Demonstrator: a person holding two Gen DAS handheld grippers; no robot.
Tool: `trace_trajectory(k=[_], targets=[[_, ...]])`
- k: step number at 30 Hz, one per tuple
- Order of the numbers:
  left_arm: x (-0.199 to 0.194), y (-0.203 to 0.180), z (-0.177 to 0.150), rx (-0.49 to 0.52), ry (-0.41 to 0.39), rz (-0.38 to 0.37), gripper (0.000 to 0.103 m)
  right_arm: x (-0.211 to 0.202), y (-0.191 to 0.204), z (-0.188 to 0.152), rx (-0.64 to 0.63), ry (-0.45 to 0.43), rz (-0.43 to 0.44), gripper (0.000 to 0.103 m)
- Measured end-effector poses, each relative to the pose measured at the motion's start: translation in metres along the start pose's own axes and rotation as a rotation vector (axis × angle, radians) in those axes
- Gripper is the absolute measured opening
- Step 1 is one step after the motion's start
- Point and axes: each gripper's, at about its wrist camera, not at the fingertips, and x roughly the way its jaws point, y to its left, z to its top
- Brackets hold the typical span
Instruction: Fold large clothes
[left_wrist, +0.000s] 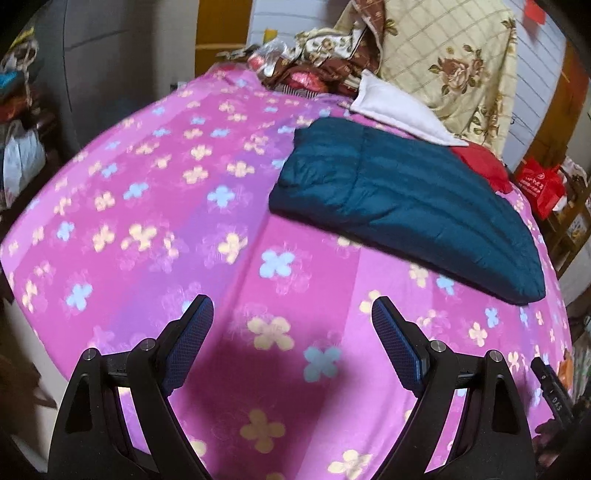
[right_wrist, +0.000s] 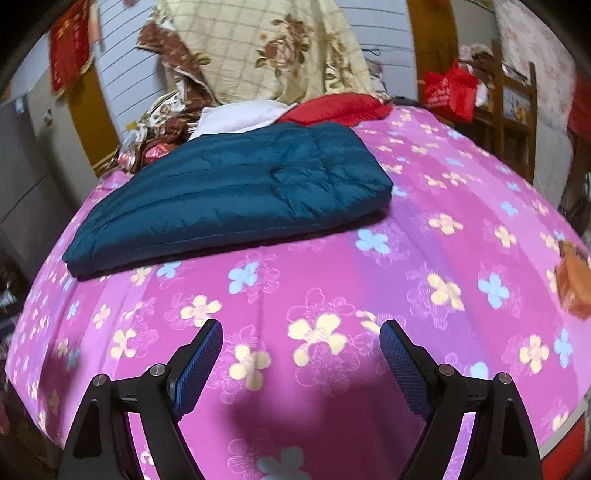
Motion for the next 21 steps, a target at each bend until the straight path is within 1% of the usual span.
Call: trace_trajectory(k=[3,6,8,14,15,16,18,19,21], targets=[[0.004,0.005,-0.009,-0.029,0.013,-0.027,0.088,0.009,-0.007,0.000,0.011,0.010,-0.006,0.085],[0.006,0.006,-0.012,-0.044,0.006,-0.032,0.088,0.018,-0.012,0.004,0.017,0.019,-0.009,0.085],[0.008,0.005,-0.012,-0.045,0.004,-0.021,0.088,0.022,-0.013,0.011,0.011,0.017,-0.009,0.085],[0.010,0.000,-0.012,-0.028,-0.028,0.007,0.088,0.039,-0.012,0.052,-0.029,-0.038,-0.048,0.085],[0.010,-0.001,-0.012,-0.025,-0.034,0.006,0.088,0.045,-0.011,0.062,-0.039,-0.051,-0.054,0.081],[0.011,-0.002,-0.011,-0.022,-0.038,0.008,0.088,0.052,-0.010,0.070,-0.048,-0.052,-0.059,0.074],[0.013,-0.004,-0.012,-0.016,-0.039,0.006,0.088,0.071,-0.009,0.088,-0.062,-0.040,-0.082,0.069],[0.014,-0.005,-0.012,-0.011,-0.039,0.004,0.088,0.080,-0.010,0.095,-0.063,-0.035,-0.090,0.066],[0.016,-0.007,-0.013,0.003,-0.038,0.012,0.088,0.106,-0.014,0.112,-0.067,0.007,-0.128,0.062]])
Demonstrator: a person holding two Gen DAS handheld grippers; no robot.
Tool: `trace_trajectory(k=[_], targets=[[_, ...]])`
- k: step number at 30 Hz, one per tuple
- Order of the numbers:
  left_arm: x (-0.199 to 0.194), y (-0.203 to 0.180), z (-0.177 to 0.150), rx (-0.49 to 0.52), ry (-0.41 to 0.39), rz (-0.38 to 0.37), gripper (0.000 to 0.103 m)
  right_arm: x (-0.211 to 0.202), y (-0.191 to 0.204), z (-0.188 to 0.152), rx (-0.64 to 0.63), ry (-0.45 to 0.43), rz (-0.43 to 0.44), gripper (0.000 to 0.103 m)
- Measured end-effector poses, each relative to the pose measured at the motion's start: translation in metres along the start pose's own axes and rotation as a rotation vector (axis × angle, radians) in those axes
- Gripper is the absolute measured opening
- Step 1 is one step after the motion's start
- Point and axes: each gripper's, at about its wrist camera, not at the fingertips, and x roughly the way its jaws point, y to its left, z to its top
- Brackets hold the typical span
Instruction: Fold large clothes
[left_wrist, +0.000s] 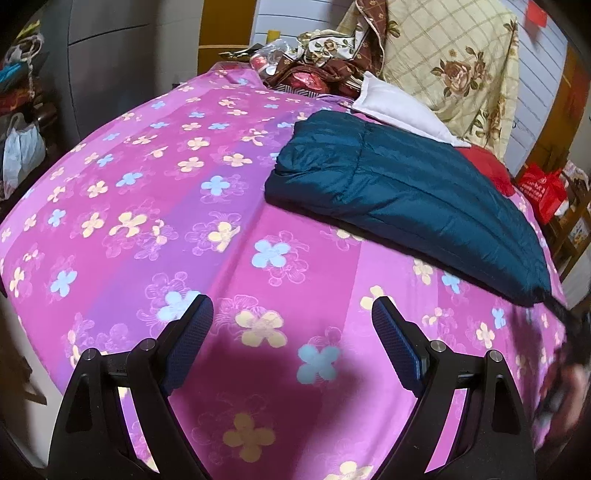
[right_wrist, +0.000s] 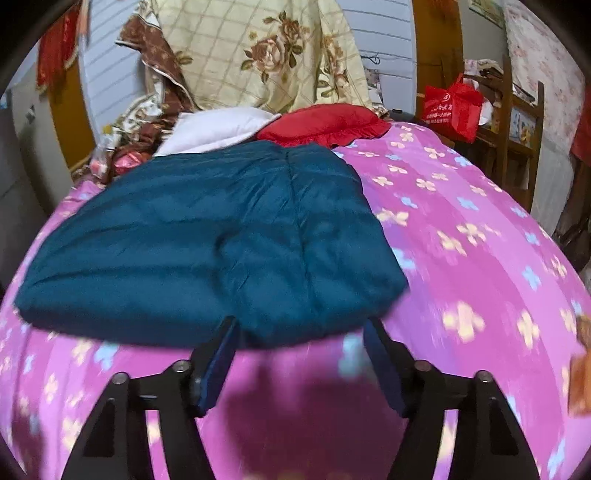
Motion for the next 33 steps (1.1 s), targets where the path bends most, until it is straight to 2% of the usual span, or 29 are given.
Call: trace_trajectory(k=[3,6,9,11,16,19,22,27,33], targets=[[0.001,-0.004,-0.001,0.021,-0.001,0.017,0.088,0.021,-0.005,0.015,0.017,0.039,-0.016,0.062],[-0.002,-0.004,-0.002,0.024,-0.006,0.020,0.088,0.012,-0.002,0.023,-0.014,0.048,-0.061,0.062],[-0.008,-0.004,-0.004,0.022,-0.010,0.005,0.088,-0.020,-0.002,0.016,-0.002,0.009,-0.011,0.062],[-0.013,-0.005,-0.007,0.027,-0.012,-0.002,0.088,-0.043,-0.002,0.003,0.008,0.012,0.047,0.062],[-0.032,-0.010,-0.017,0.041,-0.043,-0.007,0.088,-0.082,-0.002,-0.026,-0.010,0.035,0.112,0.063],[-0.046,-0.012,-0.020,0.061,-0.074,0.005,0.088,-0.101,-0.005,-0.038,-0.013,0.038,0.158,0.071],[-0.055,-0.009,-0.019,0.053,-0.089,0.004,0.088,-0.118,-0.011,-0.045,-0.009,0.026,0.177,0.074],[-0.059,-0.006,-0.017,0.032,-0.086,-0.006,0.088,-0.130,-0.017,-0.058,0.015,0.018,0.211,0.076],[-0.055,-0.018,-0.022,0.067,-0.081,-0.011,0.088,-0.124,-0.016,-0.074,0.019,0.020,0.212,0.076]])
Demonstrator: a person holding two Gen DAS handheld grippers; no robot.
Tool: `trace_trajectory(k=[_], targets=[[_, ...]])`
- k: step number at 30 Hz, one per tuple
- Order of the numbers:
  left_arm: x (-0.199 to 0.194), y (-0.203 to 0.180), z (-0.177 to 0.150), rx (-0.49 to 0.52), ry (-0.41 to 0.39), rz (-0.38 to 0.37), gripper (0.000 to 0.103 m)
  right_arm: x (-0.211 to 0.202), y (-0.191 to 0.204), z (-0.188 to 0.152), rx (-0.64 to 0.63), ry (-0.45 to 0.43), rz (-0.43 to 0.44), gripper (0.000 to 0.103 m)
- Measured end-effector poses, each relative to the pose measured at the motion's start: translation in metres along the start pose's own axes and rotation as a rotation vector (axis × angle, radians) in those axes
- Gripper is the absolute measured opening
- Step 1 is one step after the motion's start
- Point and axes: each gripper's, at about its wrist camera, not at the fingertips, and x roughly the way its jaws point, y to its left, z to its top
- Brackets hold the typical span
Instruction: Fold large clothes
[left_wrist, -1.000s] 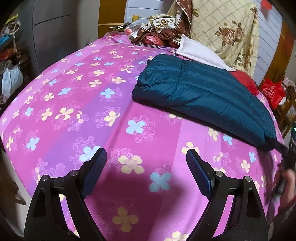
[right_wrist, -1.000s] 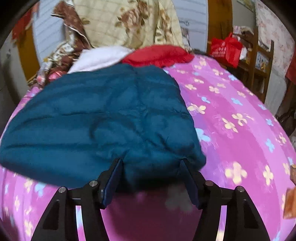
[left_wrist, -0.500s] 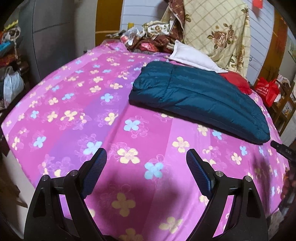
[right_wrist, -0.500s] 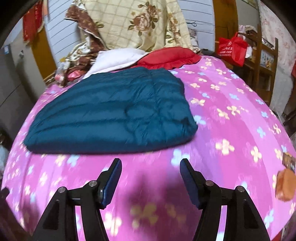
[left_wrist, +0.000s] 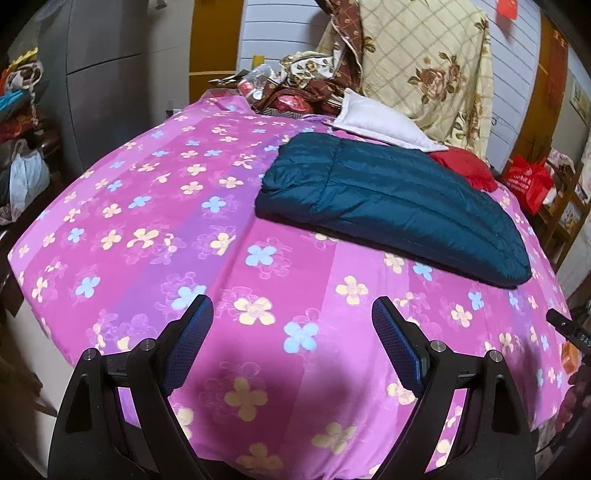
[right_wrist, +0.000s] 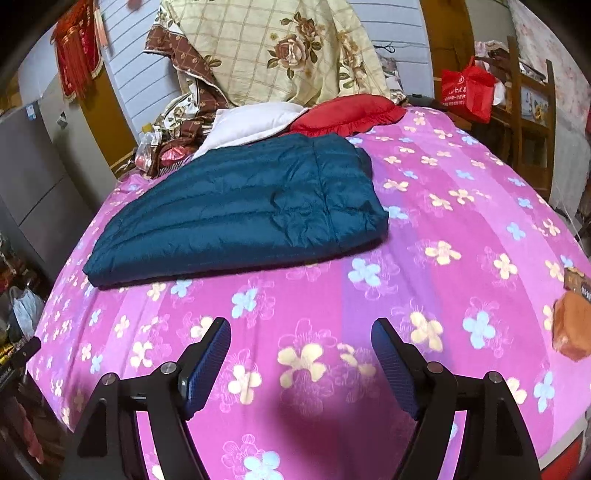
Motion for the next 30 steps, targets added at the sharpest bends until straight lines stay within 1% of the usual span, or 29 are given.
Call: trace_trajectory(k=[4,5,7,9,14,17,20,22,25,30], targets=[[0.007,-0.006,-0.004,0.017,0.009,-0.023,0.088,0.003,0.002,-0.008,-0.006,0.000,-0.003,0.076],[0.009,-0.008,-0.006,0.024,0.008,-0.039,0.088,0.002,0.001,-0.011,-0.005,-0.003,-0.003,0.076],[0.013,-0.012,-0.009,0.045,0.004,-0.061,0.088,-0.008,0.000,-0.019,-0.007,-0.017,-0.005,0.076],[0.017,-0.018,-0.011,0.060,-0.002,-0.061,0.088,-0.023,-0.006,-0.029,-0.016,-0.043,-0.010,0.076],[0.030,-0.039,-0.011,0.055,0.049,-0.076,0.088,-0.053,-0.034,-0.057,-0.051,-0.078,-0.094,0.076],[0.030,-0.057,-0.013,0.072,0.069,-0.090,0.088,-0.056,-0.058,-0.067,0.009,-0.062,-0.089,0.077],[0.025,-0.074,-0.018,0.122,0.074,-0.096,0.088,-0.056,-0.076,-0.072,0.074,-0.057,-0.080,0.077],[0.022,-0.082,-0.020,0.143,0.075,-0.102,0.088,-0.058,-0.079,-0.073,0.090,-0.061,-0.068,0.077],[0.020,-0.087,-0.020,0.152,0.074,-0.109,0.088,-0.061,-0.073,-0.073,0.070,-0.072,-0.069,0.077],[0.024,-0.085,-0.022,0.152,0.088,-0.114,0.088,-0.058,-0.062,-0.071,0.055,-0.067,-0.056,0.077]])
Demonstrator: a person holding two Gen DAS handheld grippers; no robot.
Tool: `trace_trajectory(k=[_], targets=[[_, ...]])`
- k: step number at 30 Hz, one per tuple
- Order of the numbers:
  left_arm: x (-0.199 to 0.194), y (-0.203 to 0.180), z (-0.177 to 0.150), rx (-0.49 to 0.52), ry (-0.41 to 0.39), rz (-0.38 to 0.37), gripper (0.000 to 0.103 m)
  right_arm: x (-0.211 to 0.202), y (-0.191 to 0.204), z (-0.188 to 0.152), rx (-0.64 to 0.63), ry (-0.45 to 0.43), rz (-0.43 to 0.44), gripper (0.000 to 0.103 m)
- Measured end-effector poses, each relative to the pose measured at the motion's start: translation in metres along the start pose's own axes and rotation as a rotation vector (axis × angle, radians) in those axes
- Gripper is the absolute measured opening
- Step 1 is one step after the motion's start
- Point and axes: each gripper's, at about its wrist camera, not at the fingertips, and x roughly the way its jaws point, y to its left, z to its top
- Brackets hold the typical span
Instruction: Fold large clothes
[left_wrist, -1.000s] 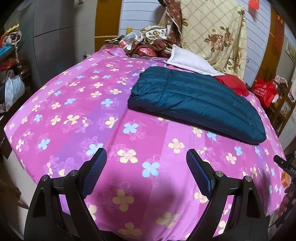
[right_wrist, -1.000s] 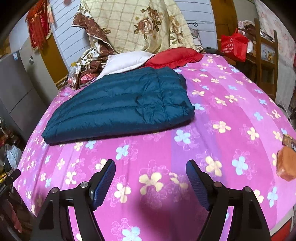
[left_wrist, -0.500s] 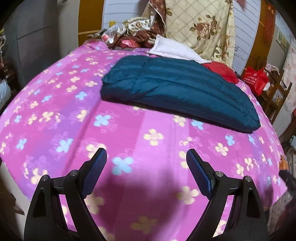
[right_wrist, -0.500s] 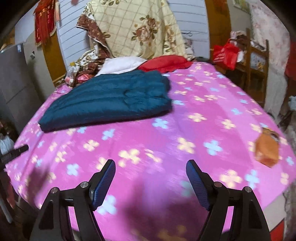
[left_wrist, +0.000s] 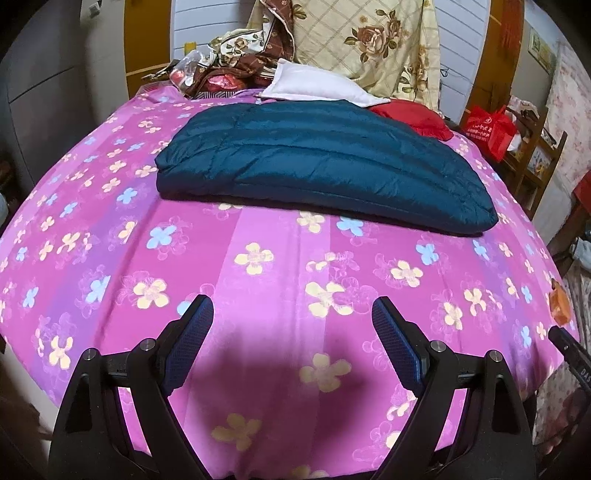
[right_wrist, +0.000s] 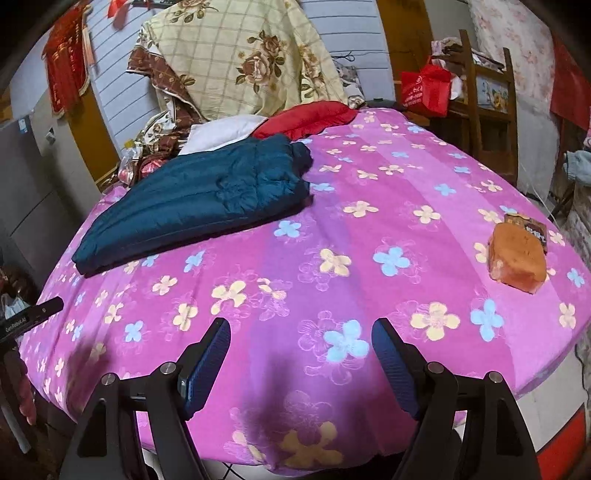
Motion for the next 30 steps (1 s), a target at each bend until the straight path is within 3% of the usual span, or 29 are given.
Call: trace_trajectory(k=[13,17,24,30], targets=[[0.017,0.025,0.001,-0.067,0.028,-0.009,0.088,0.025,0.045,0.007,-0.074,0.059,0.063,0.077],[0.017,0.039,0.013,-0.087,0.025,-0.048,0.088,0.040,0.052,0.018,-0.081,0.080,0.077,0.077],[0.032,0.093,0.037,-0.178,0.072,-0.067,0.088,0.079,0.041,0.064,-0.009,0.105,0.063,0.077],[0.063,0.155,0.088,-0.293,0.070,-0.143,0.088,0.121,0.021,0.123,0.038,0.104,0.041,0.077]])
